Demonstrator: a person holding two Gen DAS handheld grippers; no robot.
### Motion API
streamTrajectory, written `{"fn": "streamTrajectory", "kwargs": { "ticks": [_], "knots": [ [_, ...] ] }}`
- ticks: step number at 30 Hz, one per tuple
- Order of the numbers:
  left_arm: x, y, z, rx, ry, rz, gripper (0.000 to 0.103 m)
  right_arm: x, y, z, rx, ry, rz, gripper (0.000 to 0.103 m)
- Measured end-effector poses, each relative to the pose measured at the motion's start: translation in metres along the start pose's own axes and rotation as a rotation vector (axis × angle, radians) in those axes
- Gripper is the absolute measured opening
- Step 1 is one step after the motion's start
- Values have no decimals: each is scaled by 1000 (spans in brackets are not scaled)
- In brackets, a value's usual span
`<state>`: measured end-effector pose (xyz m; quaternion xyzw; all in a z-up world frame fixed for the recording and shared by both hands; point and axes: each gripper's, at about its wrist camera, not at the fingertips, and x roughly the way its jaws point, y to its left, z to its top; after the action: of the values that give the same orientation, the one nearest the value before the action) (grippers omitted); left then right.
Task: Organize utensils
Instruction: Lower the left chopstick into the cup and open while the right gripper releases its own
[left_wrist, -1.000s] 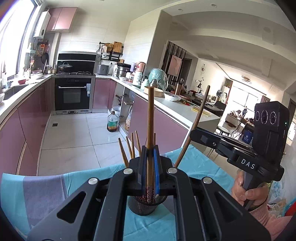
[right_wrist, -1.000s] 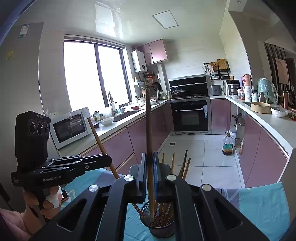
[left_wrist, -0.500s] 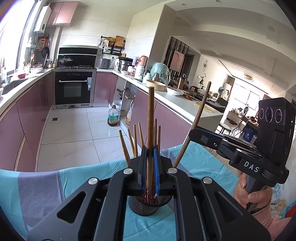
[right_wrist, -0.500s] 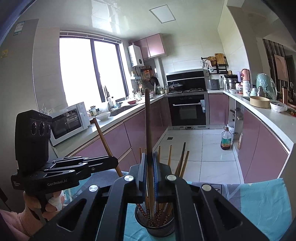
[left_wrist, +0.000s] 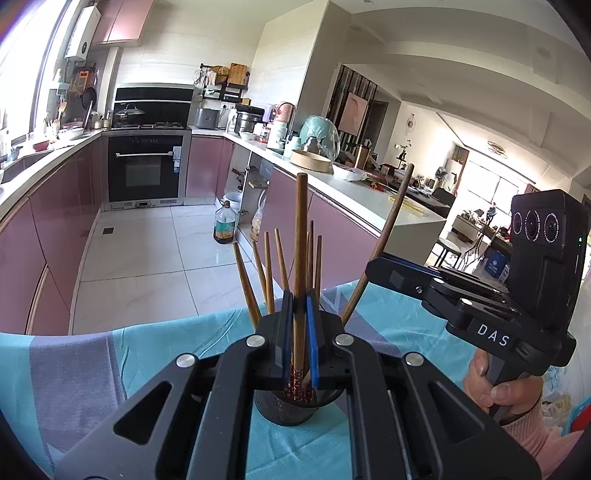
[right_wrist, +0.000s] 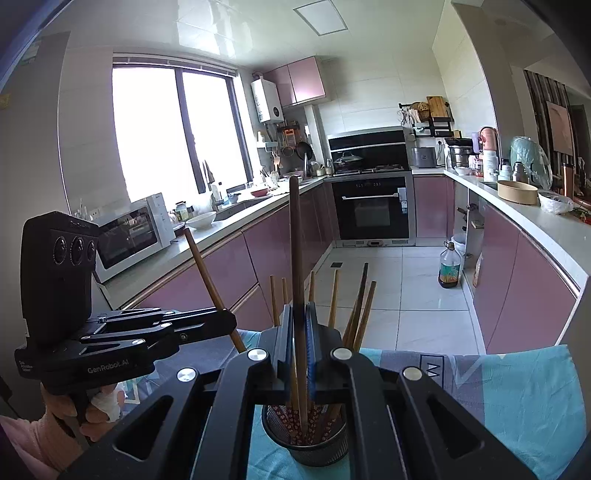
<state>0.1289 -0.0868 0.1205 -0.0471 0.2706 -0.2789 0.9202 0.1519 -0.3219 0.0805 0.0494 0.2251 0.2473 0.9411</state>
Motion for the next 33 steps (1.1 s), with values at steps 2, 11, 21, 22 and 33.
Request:
{"fn": "streamTrajectory", "kwargs": {
  "ticks": [2,11,21,22,33],
  "knots": [
    [1,1,-1,2,5,2,8,1,-1,-1,0,6,-2,5],
    [15,5,-7,2,59,5,8,18,-4,-6,-2,60,-4,5],
    [43,15,-13,0,122,21,8,32,-9,-19,21,106,2,5],
    [45,17,-14,0,127,24,8,31,-9,-21,23,107,5,5],
    [56,24,-29,0,139,40,23,32,-8,-37,58,135,25,8]
  ]
}}
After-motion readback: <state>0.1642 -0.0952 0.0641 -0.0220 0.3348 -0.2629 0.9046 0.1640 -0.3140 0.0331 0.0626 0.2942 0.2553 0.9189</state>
